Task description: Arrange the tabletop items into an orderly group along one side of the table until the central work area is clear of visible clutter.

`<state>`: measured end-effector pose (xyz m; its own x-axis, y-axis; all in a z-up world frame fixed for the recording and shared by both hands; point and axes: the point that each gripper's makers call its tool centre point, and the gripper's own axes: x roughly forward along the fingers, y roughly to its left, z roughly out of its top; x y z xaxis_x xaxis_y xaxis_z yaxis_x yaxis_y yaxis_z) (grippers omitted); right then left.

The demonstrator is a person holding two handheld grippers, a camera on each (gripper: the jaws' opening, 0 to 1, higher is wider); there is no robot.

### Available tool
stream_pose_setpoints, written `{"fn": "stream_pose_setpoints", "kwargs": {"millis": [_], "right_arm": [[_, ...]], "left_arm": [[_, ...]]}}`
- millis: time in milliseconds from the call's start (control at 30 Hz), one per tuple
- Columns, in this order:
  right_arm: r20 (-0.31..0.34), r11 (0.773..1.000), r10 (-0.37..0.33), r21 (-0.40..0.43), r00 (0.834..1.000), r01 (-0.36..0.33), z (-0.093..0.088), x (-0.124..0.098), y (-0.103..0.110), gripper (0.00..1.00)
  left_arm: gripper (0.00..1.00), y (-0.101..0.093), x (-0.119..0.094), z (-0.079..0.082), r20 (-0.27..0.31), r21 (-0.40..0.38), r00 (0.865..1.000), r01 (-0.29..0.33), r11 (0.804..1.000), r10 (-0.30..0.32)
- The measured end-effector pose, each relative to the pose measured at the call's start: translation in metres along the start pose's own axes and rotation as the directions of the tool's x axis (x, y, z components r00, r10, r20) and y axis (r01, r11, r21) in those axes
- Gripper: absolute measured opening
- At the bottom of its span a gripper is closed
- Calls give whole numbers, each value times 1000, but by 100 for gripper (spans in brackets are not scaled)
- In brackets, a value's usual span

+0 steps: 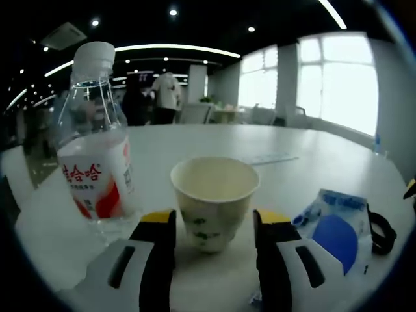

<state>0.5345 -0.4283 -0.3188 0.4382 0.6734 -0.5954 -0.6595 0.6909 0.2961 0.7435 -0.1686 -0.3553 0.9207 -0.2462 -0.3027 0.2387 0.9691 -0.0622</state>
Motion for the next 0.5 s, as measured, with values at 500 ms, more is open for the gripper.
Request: {"fn": "stream_pose_setpoints", "kwargs": {"millis": [500], "right_arm": [[148,999,-31,20,988,28,45,-9,-6,99]], "left_arm": [[69,-15,-26,11,-33,10,998,58,998,-58]]}}
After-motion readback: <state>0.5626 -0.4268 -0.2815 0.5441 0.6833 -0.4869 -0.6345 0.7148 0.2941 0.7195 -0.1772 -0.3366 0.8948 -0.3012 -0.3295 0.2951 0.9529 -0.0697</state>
